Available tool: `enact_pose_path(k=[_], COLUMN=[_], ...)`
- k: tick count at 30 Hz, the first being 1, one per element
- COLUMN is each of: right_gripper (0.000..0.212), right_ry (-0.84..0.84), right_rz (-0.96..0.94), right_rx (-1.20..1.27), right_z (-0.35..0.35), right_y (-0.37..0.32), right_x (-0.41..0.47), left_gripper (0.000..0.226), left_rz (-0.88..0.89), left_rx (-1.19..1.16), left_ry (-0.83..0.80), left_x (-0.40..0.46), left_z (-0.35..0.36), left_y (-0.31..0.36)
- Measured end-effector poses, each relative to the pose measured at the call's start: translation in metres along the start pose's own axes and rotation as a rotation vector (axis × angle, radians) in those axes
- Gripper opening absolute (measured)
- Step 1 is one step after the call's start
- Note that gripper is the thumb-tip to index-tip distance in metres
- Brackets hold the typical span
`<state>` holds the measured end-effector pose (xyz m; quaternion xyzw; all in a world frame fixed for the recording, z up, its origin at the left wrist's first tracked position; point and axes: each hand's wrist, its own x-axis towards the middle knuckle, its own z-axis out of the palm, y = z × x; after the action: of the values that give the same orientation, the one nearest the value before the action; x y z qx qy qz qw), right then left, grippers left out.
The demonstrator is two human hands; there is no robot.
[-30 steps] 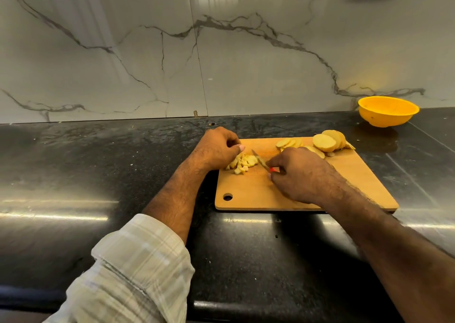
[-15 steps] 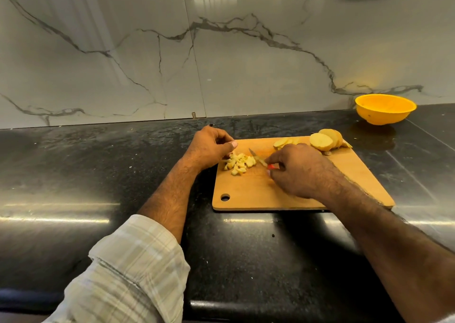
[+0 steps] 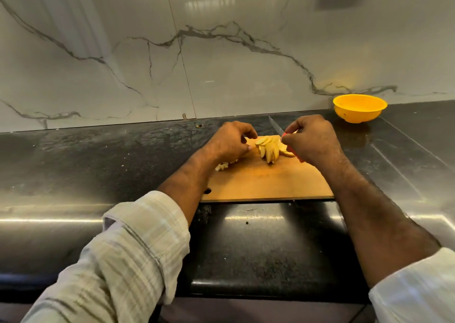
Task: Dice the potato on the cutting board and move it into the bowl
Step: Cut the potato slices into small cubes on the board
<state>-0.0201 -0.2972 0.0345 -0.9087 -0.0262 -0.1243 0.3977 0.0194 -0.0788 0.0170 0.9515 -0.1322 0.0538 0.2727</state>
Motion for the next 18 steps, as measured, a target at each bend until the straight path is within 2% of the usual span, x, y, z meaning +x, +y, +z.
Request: enact_pose_path(k=[4,8,15,18], right_gripper=[0.01,0.006,0.005,0.007], right_ry=[-0.004,-0.034,-0.051,-0.045], right_rz=[0.02,0.039,0.039,0.016], right_rx=[-0.027,-0.048,-0.068,-0.072], right_z=[0.002,0.003,0.007,0.007], right_y=[0.002,0.0,-0.003,-0.007], right_x=[0.001,0.001,0.001,-0.003], left_gripper=[0.052,0.062,0.046,0.036], left_rz=[-0.022,-0.023,-0.011,-0.015], left_rx=[0.029,0.01,0.006,-0.045], left_ry=[-0.166,-0.213,-0.187,-0.119], left_x=[0.028,0.043,0.046,0.039], left_z=[0.006,0.008,0.002,-0.001], left_y=[0.009,0.01,-0.005,-0.01])
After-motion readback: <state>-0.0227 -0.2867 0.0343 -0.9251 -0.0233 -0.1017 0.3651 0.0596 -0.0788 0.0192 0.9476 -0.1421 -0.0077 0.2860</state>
